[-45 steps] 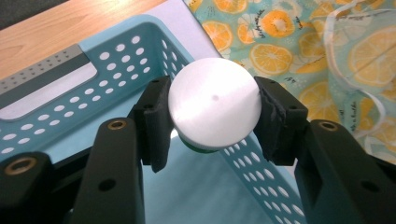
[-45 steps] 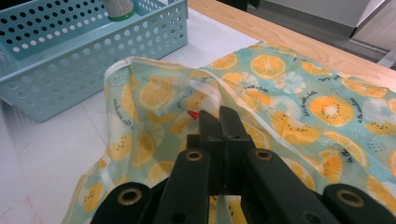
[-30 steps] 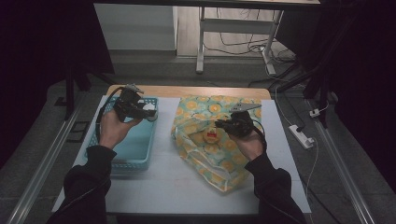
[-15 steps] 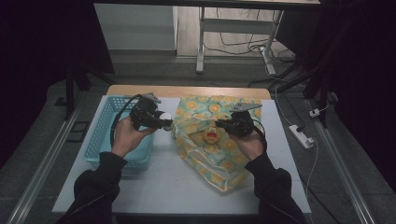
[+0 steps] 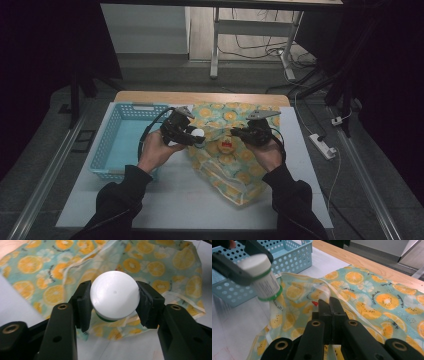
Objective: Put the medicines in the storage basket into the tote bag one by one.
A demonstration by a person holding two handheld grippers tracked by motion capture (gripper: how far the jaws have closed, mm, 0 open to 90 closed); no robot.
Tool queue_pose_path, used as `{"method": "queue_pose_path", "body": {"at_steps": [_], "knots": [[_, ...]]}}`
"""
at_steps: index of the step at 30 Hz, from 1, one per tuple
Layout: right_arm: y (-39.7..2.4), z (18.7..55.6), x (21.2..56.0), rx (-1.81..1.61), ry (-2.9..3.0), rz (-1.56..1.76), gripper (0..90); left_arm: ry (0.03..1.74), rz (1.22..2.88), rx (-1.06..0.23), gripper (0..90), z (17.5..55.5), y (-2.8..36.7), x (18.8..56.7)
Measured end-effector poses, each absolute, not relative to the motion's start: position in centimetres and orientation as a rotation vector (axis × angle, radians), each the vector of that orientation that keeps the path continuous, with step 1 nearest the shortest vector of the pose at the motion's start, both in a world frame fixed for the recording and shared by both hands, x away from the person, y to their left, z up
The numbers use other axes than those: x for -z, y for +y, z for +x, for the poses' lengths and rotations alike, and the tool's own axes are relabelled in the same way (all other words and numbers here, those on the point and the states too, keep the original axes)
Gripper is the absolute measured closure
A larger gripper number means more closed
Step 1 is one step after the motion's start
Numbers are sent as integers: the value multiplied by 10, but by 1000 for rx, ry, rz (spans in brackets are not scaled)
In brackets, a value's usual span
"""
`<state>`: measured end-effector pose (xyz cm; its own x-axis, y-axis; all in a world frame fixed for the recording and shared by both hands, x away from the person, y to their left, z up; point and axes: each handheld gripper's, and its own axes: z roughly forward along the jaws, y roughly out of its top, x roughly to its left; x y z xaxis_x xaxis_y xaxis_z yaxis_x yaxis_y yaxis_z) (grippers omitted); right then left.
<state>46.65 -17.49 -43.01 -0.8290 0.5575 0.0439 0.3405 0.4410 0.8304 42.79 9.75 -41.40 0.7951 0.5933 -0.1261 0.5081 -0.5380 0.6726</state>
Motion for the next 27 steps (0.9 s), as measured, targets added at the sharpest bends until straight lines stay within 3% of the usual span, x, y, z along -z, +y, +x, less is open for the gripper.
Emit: {"method": "queue_pose_path", "body": {"at_steps": [27], "knots": [[-173, 464, 428, -1341, 2444, 774, 900, 724, 2323, -141, 509, 453, 25, 440]]}}
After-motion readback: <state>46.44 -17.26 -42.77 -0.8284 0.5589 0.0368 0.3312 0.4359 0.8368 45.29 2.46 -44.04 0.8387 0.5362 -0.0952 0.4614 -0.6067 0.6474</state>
